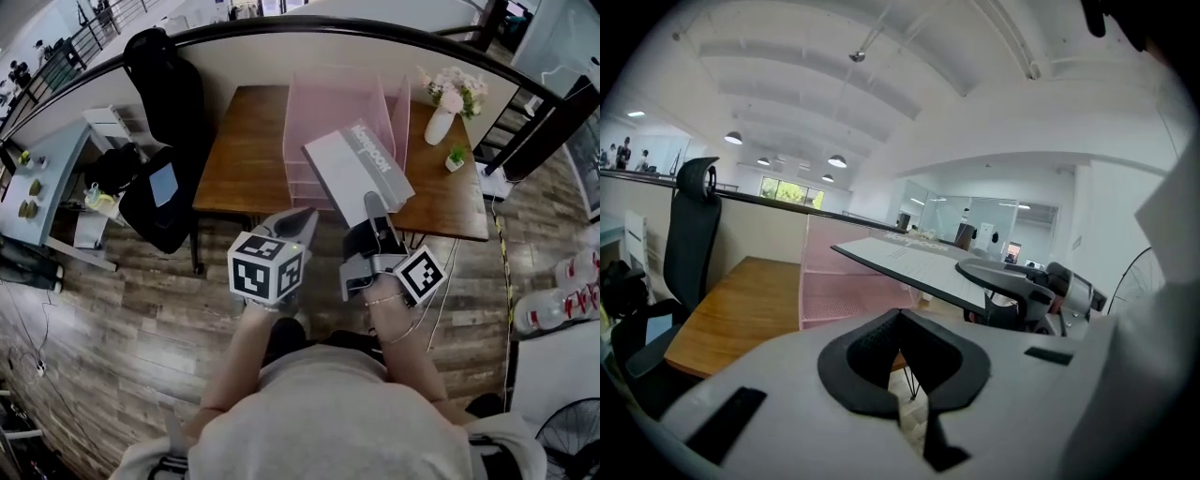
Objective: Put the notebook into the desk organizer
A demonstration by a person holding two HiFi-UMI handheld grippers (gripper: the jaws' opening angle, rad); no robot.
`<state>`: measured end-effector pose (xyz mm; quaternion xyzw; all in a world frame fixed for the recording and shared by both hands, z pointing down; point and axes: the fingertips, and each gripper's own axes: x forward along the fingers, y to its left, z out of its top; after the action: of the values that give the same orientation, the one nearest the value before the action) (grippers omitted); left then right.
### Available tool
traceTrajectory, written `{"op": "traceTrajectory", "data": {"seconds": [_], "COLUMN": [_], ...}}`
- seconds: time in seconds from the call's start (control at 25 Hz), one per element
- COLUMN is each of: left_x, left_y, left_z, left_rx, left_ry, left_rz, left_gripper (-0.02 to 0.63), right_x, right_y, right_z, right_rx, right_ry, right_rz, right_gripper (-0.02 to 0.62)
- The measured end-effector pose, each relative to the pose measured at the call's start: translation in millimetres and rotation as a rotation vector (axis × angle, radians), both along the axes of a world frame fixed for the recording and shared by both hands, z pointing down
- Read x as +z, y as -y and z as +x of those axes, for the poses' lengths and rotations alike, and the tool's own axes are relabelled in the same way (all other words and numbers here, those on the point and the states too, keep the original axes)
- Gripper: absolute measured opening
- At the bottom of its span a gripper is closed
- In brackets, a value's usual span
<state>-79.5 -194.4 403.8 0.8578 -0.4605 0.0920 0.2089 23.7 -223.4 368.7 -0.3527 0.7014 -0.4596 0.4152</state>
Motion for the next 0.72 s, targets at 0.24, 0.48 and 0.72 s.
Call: {"op": "traceTrajectory", "data": {"seconds": [0.24, 0.48, 0.72], "left_x": [4, 7, 14], "left_y": [13, 19, 22], "left_z": [-8, -13, -12], "left_rx": [0.082, 0.129, 0.149], "left_ry": [0.007, -0.009, -0.028], "left_rz": [-0.010, -0.017, -0.030], "left_gripper": [0.002, 0.002, 0.002], "right_x": [14, 26, 37], "right_y": [7, 4, 2], "right_z": [-6, -10, -7], "right_rx": [0.077, 0.146, 0.191], "right_ry": [0.023, 0.038, 0.023], "right_rz": [-0.034, -0.073, -0.097], "right_gripper": [0.008, 0.008, 0.008]}}
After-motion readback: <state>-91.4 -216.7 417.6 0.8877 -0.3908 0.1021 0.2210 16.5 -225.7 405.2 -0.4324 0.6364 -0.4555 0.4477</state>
